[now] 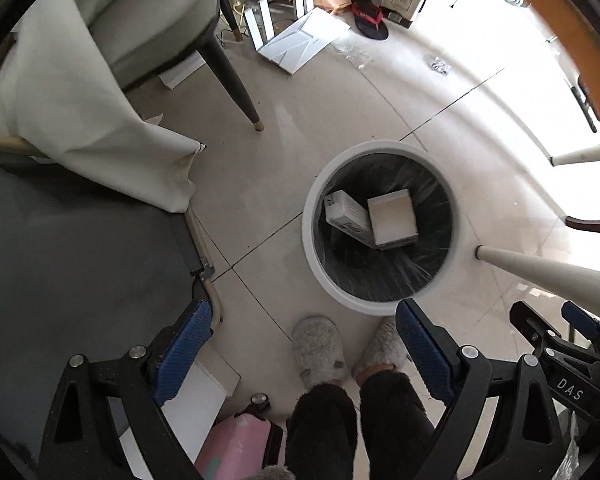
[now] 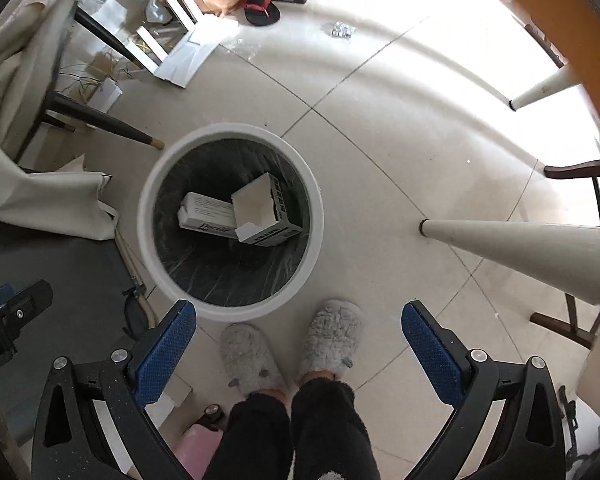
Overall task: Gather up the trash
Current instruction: 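Open both tools to drop the boxes into the white trash bin, then grasp the white blister card with the left tool while the right tool grasps the black lid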
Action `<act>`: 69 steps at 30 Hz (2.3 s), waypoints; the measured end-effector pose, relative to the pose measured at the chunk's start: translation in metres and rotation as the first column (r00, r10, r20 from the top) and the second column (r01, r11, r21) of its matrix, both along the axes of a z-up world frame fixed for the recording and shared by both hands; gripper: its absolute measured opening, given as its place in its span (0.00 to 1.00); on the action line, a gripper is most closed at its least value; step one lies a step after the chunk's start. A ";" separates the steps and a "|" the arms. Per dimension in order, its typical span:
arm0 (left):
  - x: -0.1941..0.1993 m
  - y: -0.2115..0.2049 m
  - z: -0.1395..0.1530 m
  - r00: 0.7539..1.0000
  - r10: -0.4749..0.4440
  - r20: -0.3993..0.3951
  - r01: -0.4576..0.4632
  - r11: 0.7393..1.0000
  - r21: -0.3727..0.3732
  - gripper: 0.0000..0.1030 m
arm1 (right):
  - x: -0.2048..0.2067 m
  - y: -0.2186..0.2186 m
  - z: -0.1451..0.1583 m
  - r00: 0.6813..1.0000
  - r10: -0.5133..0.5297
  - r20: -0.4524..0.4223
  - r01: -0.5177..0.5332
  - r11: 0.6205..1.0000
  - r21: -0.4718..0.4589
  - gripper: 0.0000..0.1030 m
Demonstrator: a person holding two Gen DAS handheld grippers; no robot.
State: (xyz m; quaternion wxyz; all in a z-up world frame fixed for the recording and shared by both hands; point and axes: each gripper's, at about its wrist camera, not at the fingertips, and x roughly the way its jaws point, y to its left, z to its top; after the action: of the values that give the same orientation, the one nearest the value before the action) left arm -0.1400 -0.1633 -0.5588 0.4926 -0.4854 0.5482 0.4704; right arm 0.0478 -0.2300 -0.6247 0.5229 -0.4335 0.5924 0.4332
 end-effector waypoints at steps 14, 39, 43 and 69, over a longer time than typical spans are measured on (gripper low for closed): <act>-0.001 -0.028 0.188 0.998 -0.066 0.020 0.065 0.997 0.052 0.92 | -0.005 -0.014 0.208 0.999 -0.038 -0.034 0.041 0.995 0.088 1.00; 0.241 0.117 0.369 0.886 -0.443 -0.140 0.462 0.811 0.359 1.00 | 0.279 0.070 0.406 0.896 -0.444 0.012 0.436 0.884 0.169 1.00; 0.312 0.158 0.325 0.732 -0.631 -0.254 0.681 0.690 0.247 1.00 | 0.350 0.101 0.368 0.887 -0.460 0.040 0.455 0.886 0.093 1.00; 0.406 0.222 0.217 0.211 -0.976 -0.051 0.954 0.217 -0.205 0.77 | 0.408 0.150 0.274 0.904 -0.428 0.024 0.428 0.903 -0.035 0.95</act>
State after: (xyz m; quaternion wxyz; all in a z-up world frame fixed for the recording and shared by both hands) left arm 0.2662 0.0586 -0.3414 0.5972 -0.0275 0.7991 0.0640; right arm 0.4554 -0.0803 -0.3505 0.6012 -0.3065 0.6773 0.2929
